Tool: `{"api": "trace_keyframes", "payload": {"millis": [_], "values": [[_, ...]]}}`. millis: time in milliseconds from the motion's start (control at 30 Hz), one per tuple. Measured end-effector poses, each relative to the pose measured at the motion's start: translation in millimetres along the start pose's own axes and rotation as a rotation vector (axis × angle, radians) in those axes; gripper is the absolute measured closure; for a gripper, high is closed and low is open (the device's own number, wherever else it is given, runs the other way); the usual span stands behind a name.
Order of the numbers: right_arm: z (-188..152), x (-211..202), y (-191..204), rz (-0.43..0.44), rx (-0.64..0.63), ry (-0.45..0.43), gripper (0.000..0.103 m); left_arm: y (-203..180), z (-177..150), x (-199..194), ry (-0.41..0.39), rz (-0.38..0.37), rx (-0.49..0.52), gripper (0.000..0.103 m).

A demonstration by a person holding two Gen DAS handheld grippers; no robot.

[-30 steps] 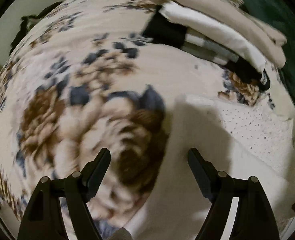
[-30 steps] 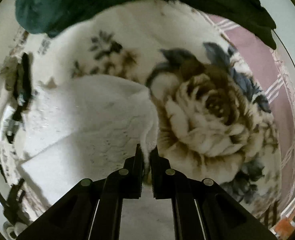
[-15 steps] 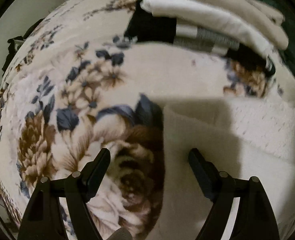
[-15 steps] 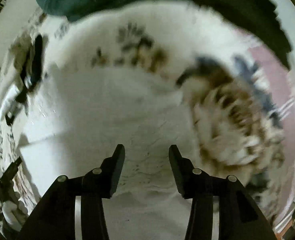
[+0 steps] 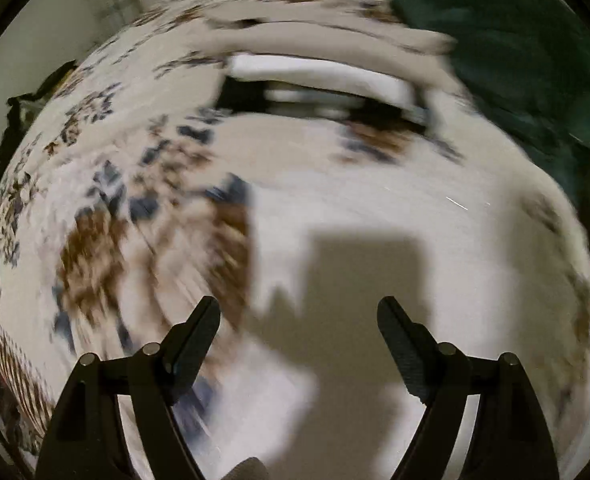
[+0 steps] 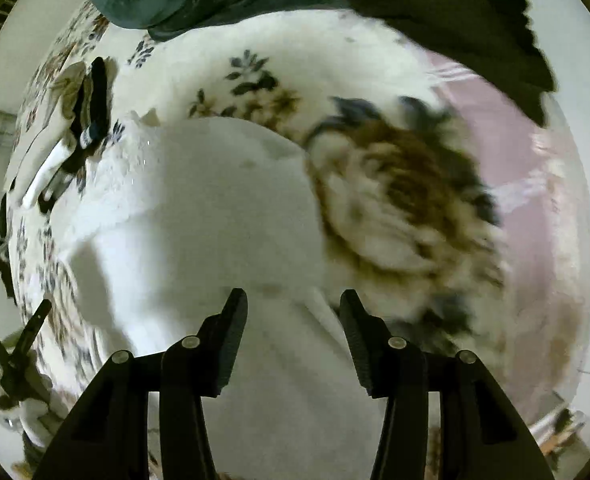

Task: Fold small clothes

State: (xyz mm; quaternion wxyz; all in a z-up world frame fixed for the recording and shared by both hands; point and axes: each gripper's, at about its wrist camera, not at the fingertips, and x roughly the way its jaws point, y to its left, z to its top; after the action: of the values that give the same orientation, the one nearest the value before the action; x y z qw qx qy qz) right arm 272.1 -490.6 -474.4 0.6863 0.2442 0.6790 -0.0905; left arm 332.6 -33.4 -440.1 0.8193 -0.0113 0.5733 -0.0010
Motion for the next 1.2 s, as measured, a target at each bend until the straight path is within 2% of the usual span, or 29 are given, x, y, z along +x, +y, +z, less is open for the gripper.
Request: {"api": "trace_keyframes", "payload": {"millis": [100,167,233,333,400,433,500,533,567,600,667,800,867,1033,1067,1100,1200], "values": [[-23,-31,-50,-0.019,-0.016,0.037,0.052,-72,-55,-26,0.07,-0.086,0.061,0.022],[-30,-48,-82,-0.031,-0.02,0.061,0.052,-125,-101,-33,0.164,-0.17,0.101,0.022],[-28,-52,-106,-0.037,-0.025,0.07,0.052,-183,-152,-30,0.29,-0.282,0.15,0.024],[-19,-50,-141,-0.038,-0.028,0.067,0.052,-257,-216,-16,0.423,-0.355,0.248,0.027],[-8,-43,-155,-0.013,-0.025,0.067,0.052,-293,-249,0,0.47,-0.341,0.316,0.046],[-1,-37,-158,0.004,-0.029,0.069,0.052,-308,-263,13,0.499,-0.324,0.345,0.05],[13,-23,-158,0.036,-0.046,0.07,0.052,-328,-287,34,0.532,-0.284,0.372,0.07],[19,-16,-153,0.052,-0.053,0.069,0.052,-332,-294,43,0.523,-0.252,0.379,0.07],[28,-7,-149,0.076,-0.065,0.07,0.052,-335,-297,46,0.496,-0.234,0.383,0.075],[37,2,-144,0.101,-0.075,0.074,0.052,-336,-298,47,0.47,-0.218,0.381,0.086],[61,22,-127,0.172,-0.099,0.079,0.052,-334,-293,45,0.435,-0.206,0.364,0.095],[106,65,-90,0.28,-0.114,0.121,0.051,-314,-283,33,0.381,-0.237,0.291,0.097],[127,94,-74,0.312,-0.076,0.17,0.051,-304,-281,25,0.365,-0.242,0.262,0.097],[150,151,-49,0.332,0.034,0.295,0.052,-277,-268,-1,0.321,-0.258,0.179,0.097],[150,154,-46,0.332,0.045,0.289,0.067,-274,-269,-8,0.311,-0.265,0.165,0.097],[150,154,-37,0.323,0.033,0.286,0.1,-266,-264,-15,0.297,-0.269,0.15,0.097],[147,133,-12,0.294,-0.007,0.24,0.099,-238,-249,-34,0.254,-0.281,0.093,0.097]]}}
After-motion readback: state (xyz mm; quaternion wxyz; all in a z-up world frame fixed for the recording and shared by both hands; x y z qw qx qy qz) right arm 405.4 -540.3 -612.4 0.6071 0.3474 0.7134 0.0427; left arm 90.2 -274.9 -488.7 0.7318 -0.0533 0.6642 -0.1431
